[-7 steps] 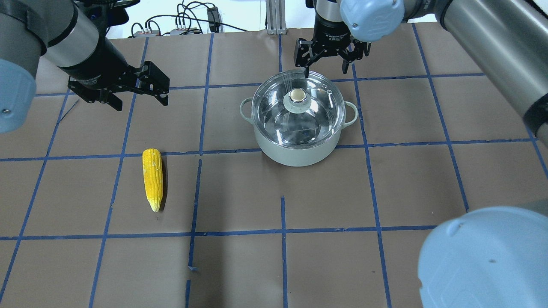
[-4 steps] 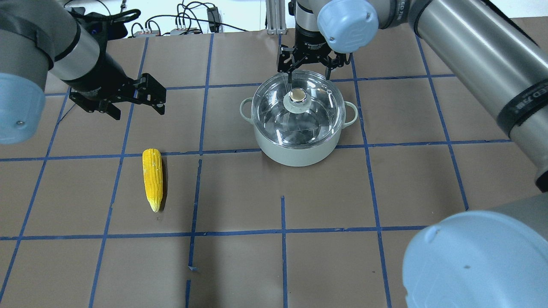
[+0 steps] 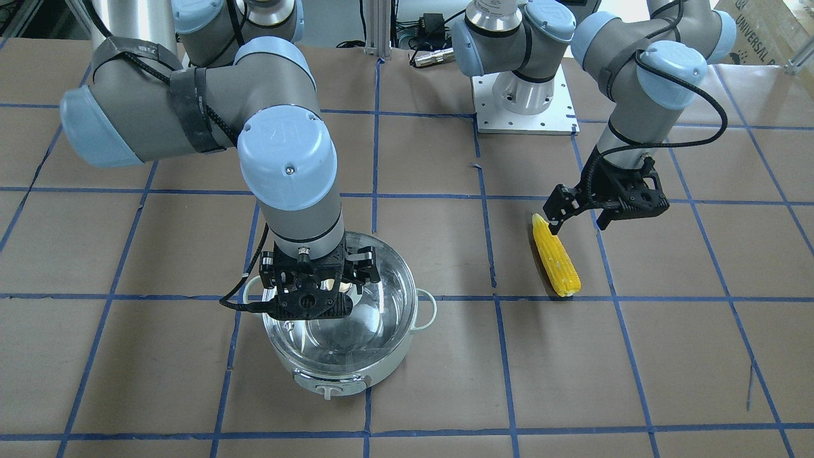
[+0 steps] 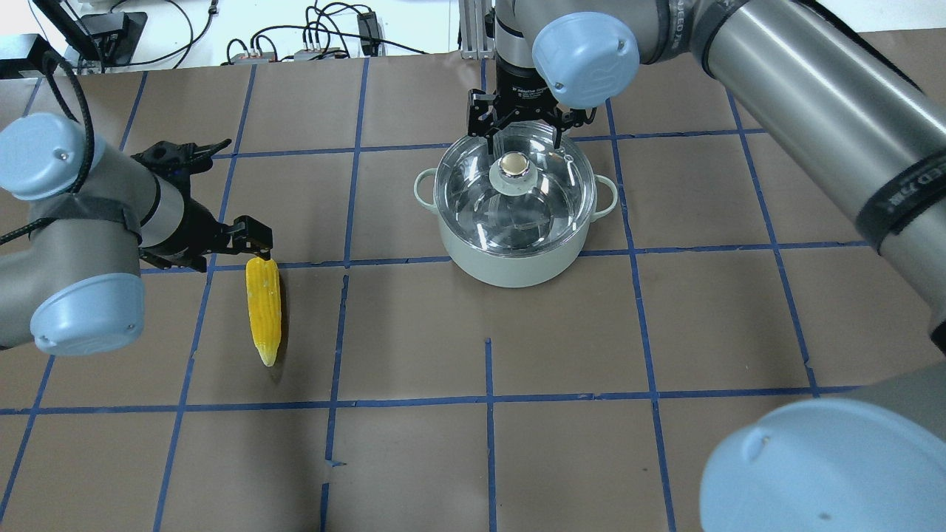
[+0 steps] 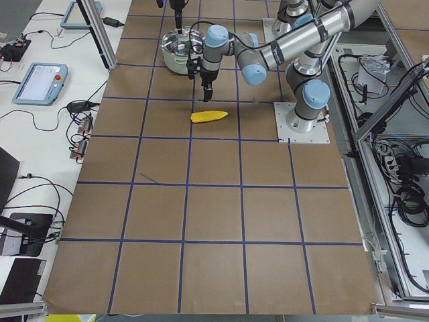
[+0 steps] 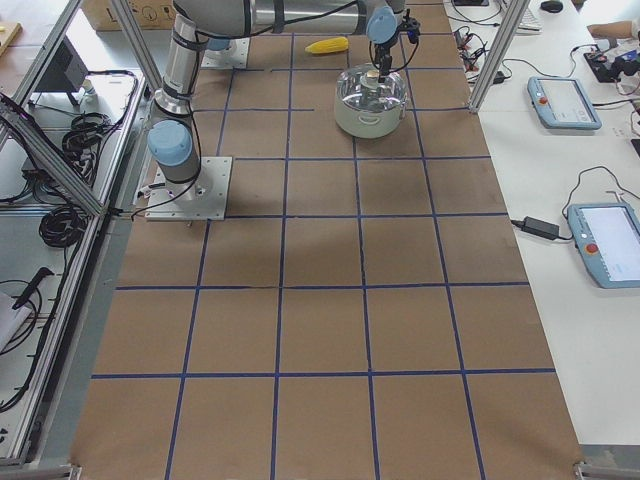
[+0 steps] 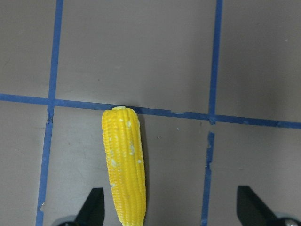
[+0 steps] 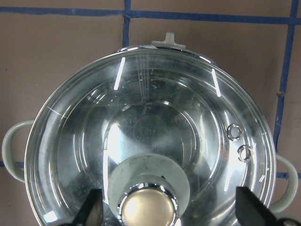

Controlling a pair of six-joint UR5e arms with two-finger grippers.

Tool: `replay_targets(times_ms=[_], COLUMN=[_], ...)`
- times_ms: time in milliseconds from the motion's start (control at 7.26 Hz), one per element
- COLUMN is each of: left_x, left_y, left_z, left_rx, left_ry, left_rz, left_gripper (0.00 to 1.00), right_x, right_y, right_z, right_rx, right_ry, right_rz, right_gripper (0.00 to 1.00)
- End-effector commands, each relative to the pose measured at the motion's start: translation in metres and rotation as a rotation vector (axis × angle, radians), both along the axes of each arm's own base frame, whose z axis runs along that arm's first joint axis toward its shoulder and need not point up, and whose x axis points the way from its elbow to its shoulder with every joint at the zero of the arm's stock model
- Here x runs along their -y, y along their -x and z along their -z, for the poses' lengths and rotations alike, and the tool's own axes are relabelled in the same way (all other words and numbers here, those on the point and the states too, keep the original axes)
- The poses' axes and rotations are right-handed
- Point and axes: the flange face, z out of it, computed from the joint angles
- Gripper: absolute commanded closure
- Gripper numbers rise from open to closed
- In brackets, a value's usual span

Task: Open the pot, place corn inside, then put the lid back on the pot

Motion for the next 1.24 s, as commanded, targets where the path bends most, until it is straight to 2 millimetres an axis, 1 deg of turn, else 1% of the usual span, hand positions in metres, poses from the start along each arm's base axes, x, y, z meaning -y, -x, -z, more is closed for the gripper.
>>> replay_targets(times_ms=[0, 138, 275, 551, 688, 964, 1101], left_x=[0.014, 0.028, 0.035, 0.038, 0.038, 0.035, 0.035], left_y=[-0.023, -0.028, -0.028, -0.013, -0.009, -0.008, -0.008], left_z=[0.044, 0.072, 0.087, 0.091, 0.091, 0.097, 0.099], left_rx=[-0.014, -0.013, -0.013, -0.024, -0.025, -0.028, -0.029], left_ry=[-0.037, -0.03, -0.025, -0.028, -0.029, -0.035, -0.039], left_rz=[-0.073, -0.105, -0.116, -0.157, -0.157, -0.161, -0.161], left_gripper=[0.0, 0.0, 0.0, 0.0, 0.0, 0.0, 0.08], right_x=[-0.007, -0.006, -0.007, -0.012, -0.012, -0.014, -0.012], right_y=[0.002, 0.002, 0.002, 0.003, 0.003, 0.001, 0.003], right_z=[0.001, 0.004, 0.01, 0.022, 0.024, 0.025, 0.024], right_rx=[0.012, 0.013, 0.01, 0.007, 0.007, 0.008, 0.009], right_ry=[0.056, 0.054, 0.043, 0.026, 0.032, 0.03, 0.035], right_rz=[0.007, 0.008, 0.008, 0.007, 0.005, 0.004, 0.007], right_gripper=[0.02, 0.02, 0.02, 0.02, 0.01, 0.02, 0.06])
